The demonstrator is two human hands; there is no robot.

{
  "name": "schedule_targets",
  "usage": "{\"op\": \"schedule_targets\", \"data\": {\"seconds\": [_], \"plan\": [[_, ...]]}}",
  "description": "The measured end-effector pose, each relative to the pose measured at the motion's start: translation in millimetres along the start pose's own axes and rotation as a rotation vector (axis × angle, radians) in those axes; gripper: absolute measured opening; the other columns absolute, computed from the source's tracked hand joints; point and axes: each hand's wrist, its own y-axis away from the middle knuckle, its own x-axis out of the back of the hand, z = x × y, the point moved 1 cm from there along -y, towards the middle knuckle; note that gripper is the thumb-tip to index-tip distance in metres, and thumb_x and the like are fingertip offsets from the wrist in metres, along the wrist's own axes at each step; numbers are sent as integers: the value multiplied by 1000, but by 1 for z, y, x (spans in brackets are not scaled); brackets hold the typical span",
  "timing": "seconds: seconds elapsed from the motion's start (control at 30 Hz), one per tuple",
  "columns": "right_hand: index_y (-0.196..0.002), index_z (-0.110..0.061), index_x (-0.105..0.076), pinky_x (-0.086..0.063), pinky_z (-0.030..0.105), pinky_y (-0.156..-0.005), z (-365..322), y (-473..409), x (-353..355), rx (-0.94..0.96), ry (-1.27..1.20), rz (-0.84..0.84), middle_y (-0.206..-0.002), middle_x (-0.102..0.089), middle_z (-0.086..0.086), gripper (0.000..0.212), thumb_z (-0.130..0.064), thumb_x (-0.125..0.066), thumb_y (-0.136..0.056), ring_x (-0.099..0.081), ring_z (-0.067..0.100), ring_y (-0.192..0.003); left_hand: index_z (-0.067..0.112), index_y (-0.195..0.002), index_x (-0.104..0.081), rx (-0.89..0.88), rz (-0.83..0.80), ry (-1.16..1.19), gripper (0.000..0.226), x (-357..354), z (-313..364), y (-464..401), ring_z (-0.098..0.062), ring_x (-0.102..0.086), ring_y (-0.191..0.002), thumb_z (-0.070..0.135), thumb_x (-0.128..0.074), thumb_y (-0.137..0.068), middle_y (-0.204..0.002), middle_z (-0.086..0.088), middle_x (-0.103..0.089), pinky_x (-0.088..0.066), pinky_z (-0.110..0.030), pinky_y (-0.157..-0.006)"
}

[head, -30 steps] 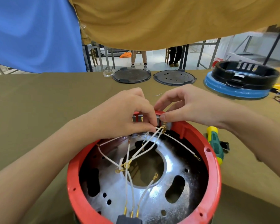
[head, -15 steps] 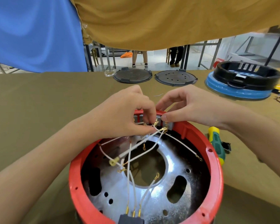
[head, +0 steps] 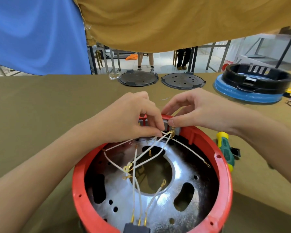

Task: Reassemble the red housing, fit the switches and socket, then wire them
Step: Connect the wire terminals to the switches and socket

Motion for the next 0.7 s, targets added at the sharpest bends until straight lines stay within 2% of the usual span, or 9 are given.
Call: {"op": "schedule_targets", "data": {"seconds": [0.13,0.3,0.7], "plan": [[-100,-30,-73,-57,39,-88,0,0,0,-4,-7,2,-101,-73,-13,23,-20,-78,-80,-72,9,-86,26,-79,-77,-25,6,-33,6,0,2,0,-11,-53,-81,26,-83,-76,-69,16,-67,-45,-24,-68],[-99,-30,-73,-58,36,-86,-1,-1,-1,-1,-3,6,-100,-74,-13,23,-21,-78,-79,-72,8,-85,21,-76,-76,-52,17,-65,7,0,3,-1,-10,-51,-79,21,-84,-76,-69,12,-67,-45,-27,-67],[-100,-29,-73,-58,34,-84,-1,0,-2,7,-7,12,-100,-73,-12,22,-19,-78,-80,-72,8,-85,20,-74,-75,-92,8,-186,8,0,8,-2,-6,-45,-75,18,-81,-79,-66,19,-59,-41,-22,-64]]}}
